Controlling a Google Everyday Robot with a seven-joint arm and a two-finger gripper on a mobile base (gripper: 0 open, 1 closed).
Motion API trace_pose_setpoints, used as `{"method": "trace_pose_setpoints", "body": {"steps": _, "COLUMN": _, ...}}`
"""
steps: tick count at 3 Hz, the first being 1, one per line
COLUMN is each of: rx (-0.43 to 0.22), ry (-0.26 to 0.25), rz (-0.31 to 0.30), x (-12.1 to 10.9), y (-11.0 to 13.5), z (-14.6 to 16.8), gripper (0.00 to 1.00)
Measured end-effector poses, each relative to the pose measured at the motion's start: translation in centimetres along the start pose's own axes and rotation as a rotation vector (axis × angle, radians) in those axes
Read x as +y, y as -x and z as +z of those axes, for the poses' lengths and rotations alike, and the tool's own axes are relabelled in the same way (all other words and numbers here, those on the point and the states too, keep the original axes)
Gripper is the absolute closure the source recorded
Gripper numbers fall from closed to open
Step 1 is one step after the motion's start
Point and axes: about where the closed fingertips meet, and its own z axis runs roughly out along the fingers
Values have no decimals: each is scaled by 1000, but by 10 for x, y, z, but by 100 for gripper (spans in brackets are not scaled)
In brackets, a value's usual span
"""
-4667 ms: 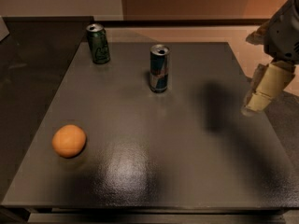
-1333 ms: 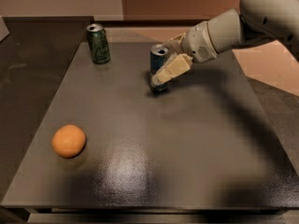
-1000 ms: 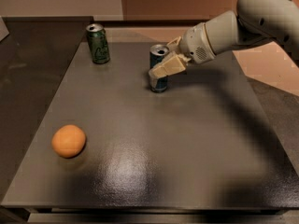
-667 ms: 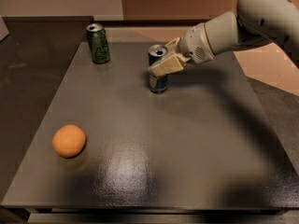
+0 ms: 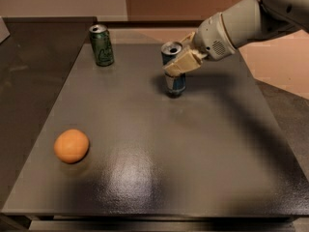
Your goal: Knock redbull can over
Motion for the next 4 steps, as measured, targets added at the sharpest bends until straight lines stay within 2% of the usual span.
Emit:
{"method": "trace_pose_setpoints", "body": {"steps": 2, "rx": 329, "ry": -36, "rz": 17, "x": 15, "y": -31, "z": -29, "gripper": 100}}
{"method": "trace_pose_setpoints", "body": {"steps": 3, "rx": 467, "ry": -47, "rz": 18, "x": 20, "y": -47, "z": -39, "gripper": 100}}
{"method": "trace_pose_setpoints", "body": {"steps": 4, "rx": 577, "ry": -39, "rz": 13, "x": 23, "y": -61, "z": -39, "gripper": 82}}
